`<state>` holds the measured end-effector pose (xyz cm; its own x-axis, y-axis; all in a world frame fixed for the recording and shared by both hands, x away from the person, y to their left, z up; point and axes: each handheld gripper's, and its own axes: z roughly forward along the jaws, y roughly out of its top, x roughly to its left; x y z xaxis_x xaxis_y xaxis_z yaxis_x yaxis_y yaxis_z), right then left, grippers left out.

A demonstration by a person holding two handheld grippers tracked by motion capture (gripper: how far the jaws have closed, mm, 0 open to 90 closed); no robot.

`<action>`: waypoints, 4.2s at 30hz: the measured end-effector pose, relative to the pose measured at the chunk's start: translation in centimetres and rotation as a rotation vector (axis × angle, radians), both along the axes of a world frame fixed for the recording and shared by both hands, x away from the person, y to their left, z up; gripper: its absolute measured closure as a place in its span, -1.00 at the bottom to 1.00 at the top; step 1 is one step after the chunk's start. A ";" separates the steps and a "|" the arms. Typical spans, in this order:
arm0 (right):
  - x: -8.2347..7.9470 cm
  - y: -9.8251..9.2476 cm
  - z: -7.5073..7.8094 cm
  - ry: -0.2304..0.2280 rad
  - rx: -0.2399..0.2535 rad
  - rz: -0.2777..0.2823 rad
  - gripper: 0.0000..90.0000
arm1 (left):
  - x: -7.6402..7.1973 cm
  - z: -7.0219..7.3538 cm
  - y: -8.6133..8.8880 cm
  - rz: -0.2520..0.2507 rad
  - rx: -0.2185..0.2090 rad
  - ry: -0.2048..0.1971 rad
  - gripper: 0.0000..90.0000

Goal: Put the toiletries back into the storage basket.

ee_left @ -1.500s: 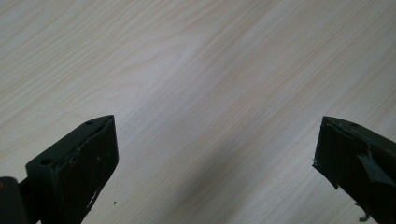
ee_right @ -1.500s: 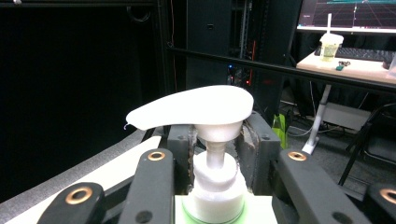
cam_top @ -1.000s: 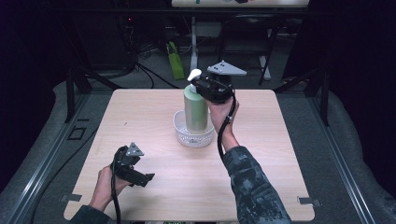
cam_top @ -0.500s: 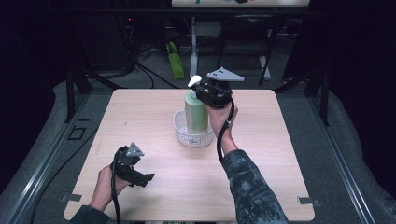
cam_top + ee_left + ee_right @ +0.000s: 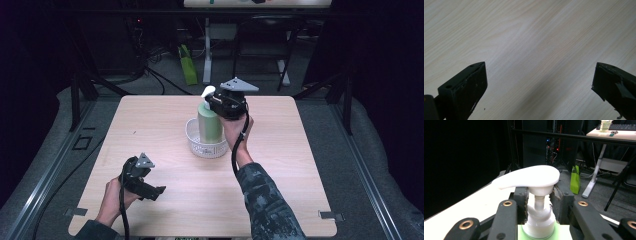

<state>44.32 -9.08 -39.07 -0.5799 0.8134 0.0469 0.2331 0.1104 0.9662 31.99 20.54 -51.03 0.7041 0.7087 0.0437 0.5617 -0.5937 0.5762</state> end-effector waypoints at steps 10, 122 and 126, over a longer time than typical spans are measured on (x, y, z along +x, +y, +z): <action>0.2 0.1 -0.7 0.013 -0.005 0.003 0.51 | 0.0 0.0 0.0 -0.003 -0.001 0.004 -1.00; -13.1 -15.0 -5.5 0.412 -0.266 -0.014 -1.00 | -0.1 -0.1 -0.4 -0.010 0.016 0.004 -1.00; -13.5 -15.8 -6.6 0.431 -0.261 -0.027 -1.00 | -0.1 -0.1 -0.4 -0.014 0.018 0.011 -1.00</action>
<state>30.81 -24.85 -45.68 -0.5307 0.8446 0.0710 0.6113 0.3234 0.7223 31.89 20.13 -51.16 0.7145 0.6979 0.0489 0.5593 -0.6118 0.5594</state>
